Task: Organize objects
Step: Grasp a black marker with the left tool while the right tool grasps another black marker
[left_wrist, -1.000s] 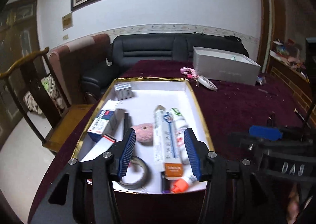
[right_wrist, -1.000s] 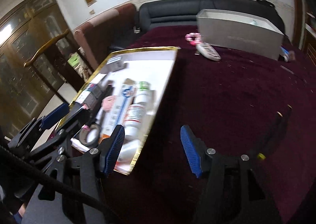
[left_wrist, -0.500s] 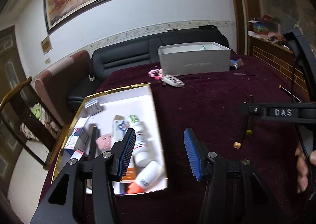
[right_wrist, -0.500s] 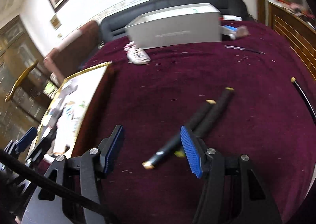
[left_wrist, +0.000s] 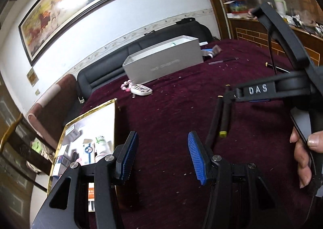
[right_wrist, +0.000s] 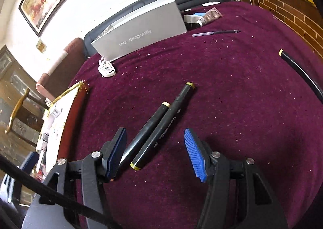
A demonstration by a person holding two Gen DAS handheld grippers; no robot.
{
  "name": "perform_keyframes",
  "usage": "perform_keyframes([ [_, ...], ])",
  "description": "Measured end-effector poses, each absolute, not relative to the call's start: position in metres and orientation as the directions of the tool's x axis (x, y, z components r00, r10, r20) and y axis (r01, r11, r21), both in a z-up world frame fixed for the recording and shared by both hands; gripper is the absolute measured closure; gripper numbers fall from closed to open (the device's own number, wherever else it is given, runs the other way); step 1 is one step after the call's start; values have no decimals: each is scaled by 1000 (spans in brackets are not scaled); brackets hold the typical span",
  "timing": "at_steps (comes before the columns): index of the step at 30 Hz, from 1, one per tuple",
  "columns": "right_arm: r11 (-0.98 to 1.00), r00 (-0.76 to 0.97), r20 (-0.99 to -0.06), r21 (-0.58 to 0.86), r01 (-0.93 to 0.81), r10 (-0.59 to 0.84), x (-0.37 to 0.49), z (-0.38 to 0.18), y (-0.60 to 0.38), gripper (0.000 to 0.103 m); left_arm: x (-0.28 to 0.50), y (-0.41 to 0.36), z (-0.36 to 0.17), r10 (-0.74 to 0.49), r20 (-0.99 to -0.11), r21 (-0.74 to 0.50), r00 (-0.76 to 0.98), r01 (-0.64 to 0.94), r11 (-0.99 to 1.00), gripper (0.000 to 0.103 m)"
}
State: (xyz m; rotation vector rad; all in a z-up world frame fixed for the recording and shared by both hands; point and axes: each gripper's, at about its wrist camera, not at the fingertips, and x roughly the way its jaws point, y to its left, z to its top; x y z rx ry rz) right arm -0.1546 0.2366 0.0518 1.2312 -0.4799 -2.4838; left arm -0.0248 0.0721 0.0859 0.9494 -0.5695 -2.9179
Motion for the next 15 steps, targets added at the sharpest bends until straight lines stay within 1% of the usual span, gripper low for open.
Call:
perform_keyframes([
  [15,-872,-574,-683,475,122,-452,-155,55,246,45,-32,88,79,-128,-578,371,-806,-120,-921,58],
])
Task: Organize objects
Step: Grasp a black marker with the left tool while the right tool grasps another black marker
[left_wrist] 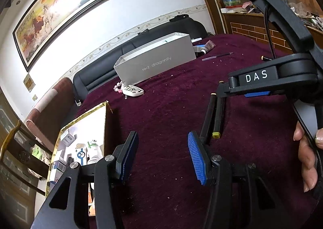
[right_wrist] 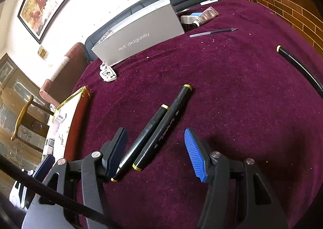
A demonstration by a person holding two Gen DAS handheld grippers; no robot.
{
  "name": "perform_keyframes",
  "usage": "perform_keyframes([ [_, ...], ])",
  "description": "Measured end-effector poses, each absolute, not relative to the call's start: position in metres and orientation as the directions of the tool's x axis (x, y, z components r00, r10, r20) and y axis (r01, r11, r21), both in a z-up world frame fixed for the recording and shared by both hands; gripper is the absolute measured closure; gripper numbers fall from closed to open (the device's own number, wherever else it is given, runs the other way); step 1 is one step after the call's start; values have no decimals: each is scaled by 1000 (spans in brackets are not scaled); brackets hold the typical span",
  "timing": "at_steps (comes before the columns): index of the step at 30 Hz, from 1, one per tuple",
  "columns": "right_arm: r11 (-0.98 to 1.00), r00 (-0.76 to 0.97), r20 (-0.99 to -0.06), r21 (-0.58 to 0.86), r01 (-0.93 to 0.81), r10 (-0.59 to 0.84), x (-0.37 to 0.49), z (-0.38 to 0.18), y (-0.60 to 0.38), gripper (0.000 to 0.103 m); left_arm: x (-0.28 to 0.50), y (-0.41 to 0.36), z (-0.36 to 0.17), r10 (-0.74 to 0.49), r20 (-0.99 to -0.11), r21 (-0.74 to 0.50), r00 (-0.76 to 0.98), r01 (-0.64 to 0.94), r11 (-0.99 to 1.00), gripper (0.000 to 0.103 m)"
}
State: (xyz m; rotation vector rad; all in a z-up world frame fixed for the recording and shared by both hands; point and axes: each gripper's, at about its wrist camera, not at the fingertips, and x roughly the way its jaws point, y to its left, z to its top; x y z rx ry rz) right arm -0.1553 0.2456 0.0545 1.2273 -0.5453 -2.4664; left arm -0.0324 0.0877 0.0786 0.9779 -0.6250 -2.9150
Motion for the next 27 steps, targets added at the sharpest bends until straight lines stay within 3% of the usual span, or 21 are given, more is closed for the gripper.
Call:
perform_keyframes([
  [20,-866,-568,-683,486,116,-459,-157,54,249,45,-37,91,72,-108,-596,371,-795,-153,-916,58],
  [27,-858,-580,-675,507,83,-455,-159,54,260,45,-68,60,83,196,-747,63,-635,-361,-930,59],
])
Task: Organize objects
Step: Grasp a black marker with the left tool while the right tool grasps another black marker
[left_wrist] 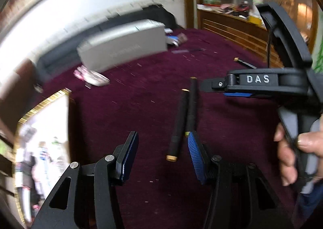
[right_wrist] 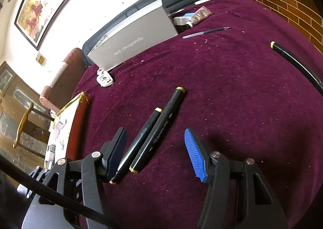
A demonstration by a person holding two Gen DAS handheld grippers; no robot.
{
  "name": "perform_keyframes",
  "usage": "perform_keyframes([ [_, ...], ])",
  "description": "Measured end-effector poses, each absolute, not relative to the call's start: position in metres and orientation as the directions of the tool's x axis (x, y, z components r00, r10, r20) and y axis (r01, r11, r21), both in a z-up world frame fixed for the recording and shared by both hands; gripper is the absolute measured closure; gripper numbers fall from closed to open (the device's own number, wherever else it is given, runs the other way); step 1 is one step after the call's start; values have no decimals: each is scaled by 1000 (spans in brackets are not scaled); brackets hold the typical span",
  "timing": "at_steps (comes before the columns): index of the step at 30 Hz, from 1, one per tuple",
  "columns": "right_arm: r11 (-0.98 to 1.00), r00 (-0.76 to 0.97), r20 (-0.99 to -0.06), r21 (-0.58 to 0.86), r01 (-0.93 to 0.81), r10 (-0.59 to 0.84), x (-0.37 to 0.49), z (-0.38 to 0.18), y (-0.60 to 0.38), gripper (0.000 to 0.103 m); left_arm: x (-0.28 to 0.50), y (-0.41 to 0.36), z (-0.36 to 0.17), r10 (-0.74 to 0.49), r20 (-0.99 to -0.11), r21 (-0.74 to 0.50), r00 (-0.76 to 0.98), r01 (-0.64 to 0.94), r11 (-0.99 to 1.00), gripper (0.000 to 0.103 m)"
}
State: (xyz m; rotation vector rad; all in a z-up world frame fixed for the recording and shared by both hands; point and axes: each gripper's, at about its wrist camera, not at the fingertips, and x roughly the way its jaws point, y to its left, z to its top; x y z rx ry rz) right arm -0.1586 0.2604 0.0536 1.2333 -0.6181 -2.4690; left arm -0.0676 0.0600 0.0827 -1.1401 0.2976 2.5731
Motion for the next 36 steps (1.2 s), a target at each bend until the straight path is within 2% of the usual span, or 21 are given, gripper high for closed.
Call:
perform_keyframes([
  [2,-852,-580,-673,519,72,-459,-160,53,264,45,-79,58,80,233,-771,21,-592,-389,-921,59],
  [8,-851,-579,-674,521,65,-458,-161,52,265,45,-98,78,64,239,-817,20,-524,-440,-898,59],
  [12,-852,-580,-676,520,63,-456,-161,52,265,45,-110,96,52,198,-830,70,-521,-450,-890,59],
  [13,-852,-579,-676,520,63,-455,-161,52,265,45,-115,98,48,178,-835,83,-520,-439,-894,65],
  [14,-853,-578,-677,519,63,-455,-161,51,265,45,-119,98,44,167,-839,87,-517,-431,-898,75],
  [18,-854,-573,-683,516,61,-453,-162,49,265,45,-134,87,32,149,-849,48,-507,-355,-934,90],
  [24,-873,-558,-710,485,56,-430,-165,41,260,46,-116,54,30,123,-849,7,-514,-243,-970,92],
  [25,-877,-553,-716,478,57,-426,-166,40,258,53,-109,50,30,113,-849,10,-516,-230,-973,92],
  [26,-888,-543,-732,456,56,-410,-168,38,253,59,-105,48,30,109,-849,11,-516,-224,-975,92],
  [31,-948,-497,-815,312,57,-298,-183,36,220,60,-98,44,27,107,-843,7,-526,-211,-978,92],
  [33,-979,-487,-850,190,74,-202,-191,34,201,60,-97,44,28,105,-842,10,-530,-210,-978,92],
  [36,-987,-503,-863,-43,156,-42,-198,31,170,70,-96,40,28,127,-837,-23,-532,-199,-980,92],
])
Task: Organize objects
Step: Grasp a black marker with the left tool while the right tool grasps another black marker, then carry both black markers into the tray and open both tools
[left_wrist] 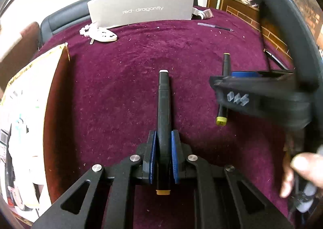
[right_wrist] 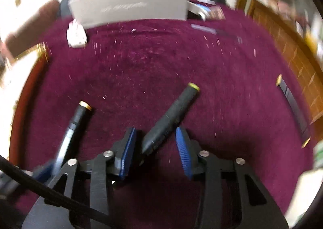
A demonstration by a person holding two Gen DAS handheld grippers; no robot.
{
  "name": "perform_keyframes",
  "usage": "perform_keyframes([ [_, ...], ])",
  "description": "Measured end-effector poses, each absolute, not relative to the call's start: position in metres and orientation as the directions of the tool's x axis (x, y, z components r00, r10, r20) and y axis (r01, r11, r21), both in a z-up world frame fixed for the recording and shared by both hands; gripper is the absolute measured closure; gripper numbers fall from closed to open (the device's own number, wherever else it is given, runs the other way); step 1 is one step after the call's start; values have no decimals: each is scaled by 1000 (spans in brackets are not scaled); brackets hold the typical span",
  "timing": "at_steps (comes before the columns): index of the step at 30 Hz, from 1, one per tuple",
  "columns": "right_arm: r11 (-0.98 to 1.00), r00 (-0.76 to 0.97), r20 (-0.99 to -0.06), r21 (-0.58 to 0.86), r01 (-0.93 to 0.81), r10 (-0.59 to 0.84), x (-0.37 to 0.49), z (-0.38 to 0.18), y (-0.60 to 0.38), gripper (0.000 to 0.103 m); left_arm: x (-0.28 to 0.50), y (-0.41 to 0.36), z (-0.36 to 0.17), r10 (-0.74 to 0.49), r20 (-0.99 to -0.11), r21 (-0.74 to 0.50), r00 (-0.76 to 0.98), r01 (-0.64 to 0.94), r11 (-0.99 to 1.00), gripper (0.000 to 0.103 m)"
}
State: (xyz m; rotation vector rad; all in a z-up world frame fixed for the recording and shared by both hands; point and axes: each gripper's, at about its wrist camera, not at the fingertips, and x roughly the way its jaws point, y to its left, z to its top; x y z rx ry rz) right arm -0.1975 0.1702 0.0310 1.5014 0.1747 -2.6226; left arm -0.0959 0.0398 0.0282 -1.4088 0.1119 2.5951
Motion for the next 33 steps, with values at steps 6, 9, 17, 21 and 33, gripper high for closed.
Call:
perform_keyframes([
  [6,-975,-478,-868,33,218,-136,-190,33,182,91,-88,23,35,185,-824,-105,-536,-175,-979,92],
  [9,-969,-474,-850,154,194,-230,-182,38,198,91,-82,15,44,203,-804,-132,-559,-164,-978,92],
  [17,-922,-511,-770,278,269,-381,-151,79,177,91,-62,-7,79,203,-744,-151,-637,-136,-979,92],
  [21,-891,-499,-746,295,345,-440,-142,98,144,91,-51,-32,97,173,-712,-142,-680,-101,-985,92],
  [33,-782,-331,-767,333,527,-549,-149,100,-11,90,-63,-178,106,34,-725,-151,-687,110,-982,92],
])
